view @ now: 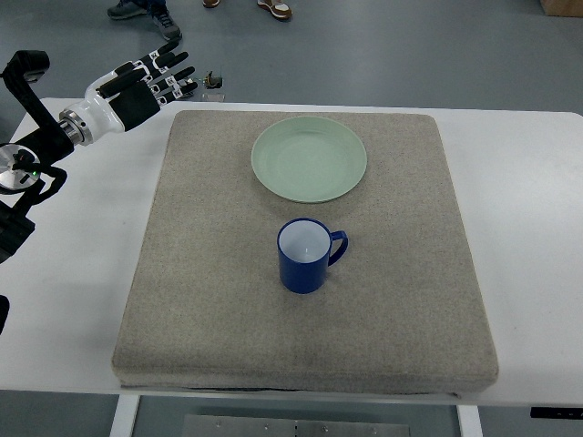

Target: Place cup left of plate with left hand

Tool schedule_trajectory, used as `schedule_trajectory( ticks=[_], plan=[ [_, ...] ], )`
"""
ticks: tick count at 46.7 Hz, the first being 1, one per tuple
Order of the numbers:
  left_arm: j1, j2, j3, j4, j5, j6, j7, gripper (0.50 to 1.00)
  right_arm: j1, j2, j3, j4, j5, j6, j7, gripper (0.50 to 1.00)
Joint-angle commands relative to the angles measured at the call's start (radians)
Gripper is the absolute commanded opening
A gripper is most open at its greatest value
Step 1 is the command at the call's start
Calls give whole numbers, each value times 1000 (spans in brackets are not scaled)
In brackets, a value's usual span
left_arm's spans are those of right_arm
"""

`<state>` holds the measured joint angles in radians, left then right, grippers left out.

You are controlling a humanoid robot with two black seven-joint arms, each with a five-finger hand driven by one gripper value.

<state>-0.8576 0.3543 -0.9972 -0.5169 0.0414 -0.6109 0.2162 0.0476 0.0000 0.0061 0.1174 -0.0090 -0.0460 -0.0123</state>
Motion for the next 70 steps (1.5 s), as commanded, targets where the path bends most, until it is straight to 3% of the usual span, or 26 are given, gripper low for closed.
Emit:
schedule_trajectory(
  ticks=[1,26,37,54,65,70],
  plan=[
    [0,-1,0,-3,2,0,-1,999,0,0,0,-1,0,0,0,934],
    [6,11,0,1,2,0,-17,999,0,0,0,1,1,0,0,934],
    [29,75,0,-89,75,0,-38,999,0,0,0,1,0,0,0,934],
    [227,249,0,-443,353,0,-204,996,0,0,0,1,0,0,0,934],
    [385,247,-20,-580,667,0,-432,996,0,0,0,1,0,0,0,934],
    [417,242,-11,-624,721,0,-480,996,0,0,0,1,0,0,0,934]
  ],
)
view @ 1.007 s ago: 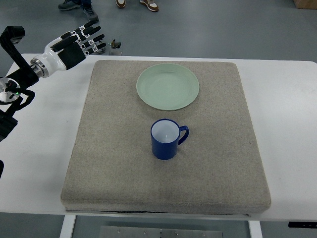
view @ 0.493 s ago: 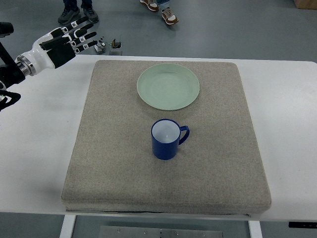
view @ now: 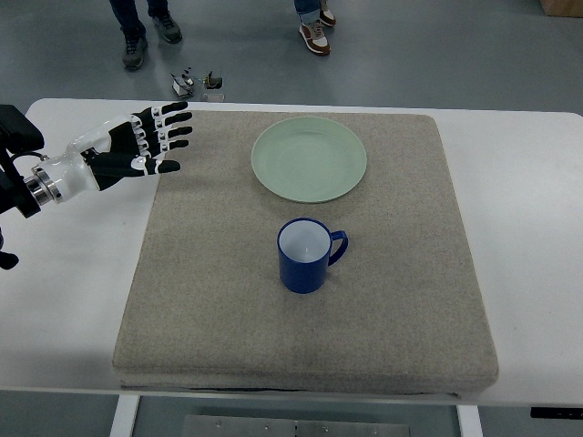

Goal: Place cup left of plate with left hand
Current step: 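Reach the left hand toward the blue mug beside the plate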

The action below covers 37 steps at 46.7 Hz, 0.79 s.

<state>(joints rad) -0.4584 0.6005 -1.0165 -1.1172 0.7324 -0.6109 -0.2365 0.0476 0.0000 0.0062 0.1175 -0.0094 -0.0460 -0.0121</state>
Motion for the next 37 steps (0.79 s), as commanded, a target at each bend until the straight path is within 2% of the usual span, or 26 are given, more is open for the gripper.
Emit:
schedule_trajectory(
  ticks=[1,23,37],
  plan=[
    [21,-5,12,-30,38,0,-29,996,0,0,0,1,0,0,0,934],
    [49,-177,19,-50,252,0,-27,996,0,0,0,-1,0,0,0,934],
    [33,-229,84,-47,263,0,-21,996,0,0,0,-1,0,0,0,934]
  ],
)
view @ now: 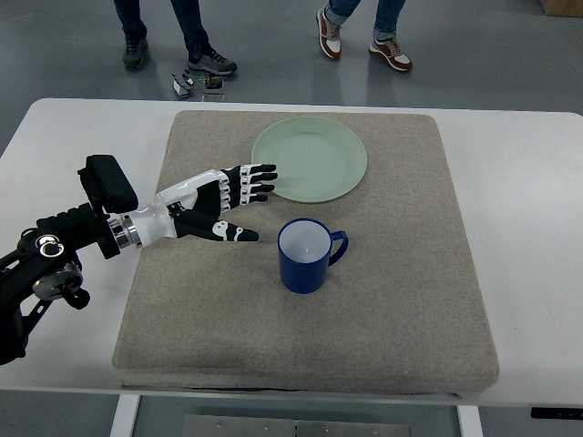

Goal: Place cup left of plate with left hand
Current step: 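Reach the left hand toward the blue mug beside the plate, then close the left hand fingers around the blue mug body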

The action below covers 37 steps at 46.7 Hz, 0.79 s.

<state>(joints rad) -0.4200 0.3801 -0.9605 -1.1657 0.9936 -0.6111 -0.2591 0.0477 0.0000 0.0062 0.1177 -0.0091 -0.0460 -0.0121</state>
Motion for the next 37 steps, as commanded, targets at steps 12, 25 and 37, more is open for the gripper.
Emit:
schedule_trajectory(
  ticks=[12,25,37],
  plan=[
    [-29,-43,75,11,63,0,11,999,0,0,0,0,0,0,0,934],
    [-39,-73,78,21,74,0,14,999,0,0,0,0,0,0,0,934],
    [-43,-98,83,43,74,0,58,996,0,0,0,0,0,0,0,934]
  ],
)
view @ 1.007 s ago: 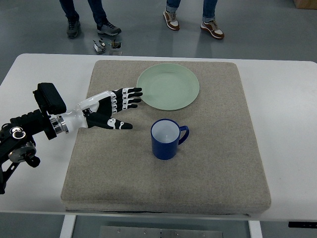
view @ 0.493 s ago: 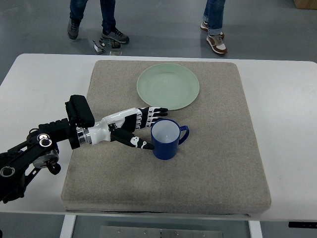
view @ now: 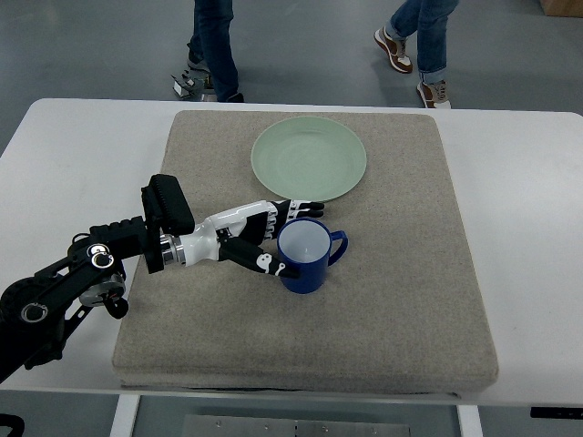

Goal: Place cup left of plate with left hand
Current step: 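Close the left hand fingers around the blue mug body, then lift the mug and carry it past the plate's near side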

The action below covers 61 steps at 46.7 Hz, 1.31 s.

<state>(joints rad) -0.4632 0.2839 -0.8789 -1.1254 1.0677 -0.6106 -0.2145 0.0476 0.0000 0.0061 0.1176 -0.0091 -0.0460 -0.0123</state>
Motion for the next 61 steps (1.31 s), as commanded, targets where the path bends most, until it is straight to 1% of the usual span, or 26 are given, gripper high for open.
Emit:
schedule_trajectory(
  ticks=[1,10,17,18,21,23,27,29,31,44,45,48,55,58,61],
  plan=[
    [-2,-3,1,2,0,0,17,996,0,0,0,1,0,0,0,934],
    [-3,-14,3,2,0,0,24,994,0,0,0,1,0,0,0,934],
    [-3,-18,6,2,0,0,24,971,0,0,0,-1,0,0,0,934],
    [-5,-17,6,2,0,0,24,964,0,0,0,1,0,0,0,934],
    [-5,-17,6,1,0,0,24,892,0,0,0,1,0,0,0,934],
    [-6,-17,6,1,0,0,24,857,0,0,0,-1,0,0,0,934],
    [-11,-17,6,1,0,0,24,853,0,0,0,1,0,0,0,934],
    [-11,-17,6,1,0,0,24,838,0,0,0,1,0,0,0,934],
    [-11,-17,6,1,0,0,24,834,0,0,0,-1,0,0,0,934],
    [-11,-17,6,1,0,0,24,821,0,0,0,-1,0,0,0,934],
    [-11,-17,6,1,0,0,24,812,0,0,0,1,0,0,0,934],
    [-11,-17,6,-1,0,0,24,765,0,0,0,-1,0,0,0,934],
    [-12,-17,6,-4,0,0,24,624,0,0,0,-1,0,0,0,934],
    [-14,-17,4,-5,-2,0,24,591,0,0,0,1,0,0,0,934],
    [-15,-17,4,-7,-5,0,23,589,0,0,0,-1,0,0,0,934]
  ],
)
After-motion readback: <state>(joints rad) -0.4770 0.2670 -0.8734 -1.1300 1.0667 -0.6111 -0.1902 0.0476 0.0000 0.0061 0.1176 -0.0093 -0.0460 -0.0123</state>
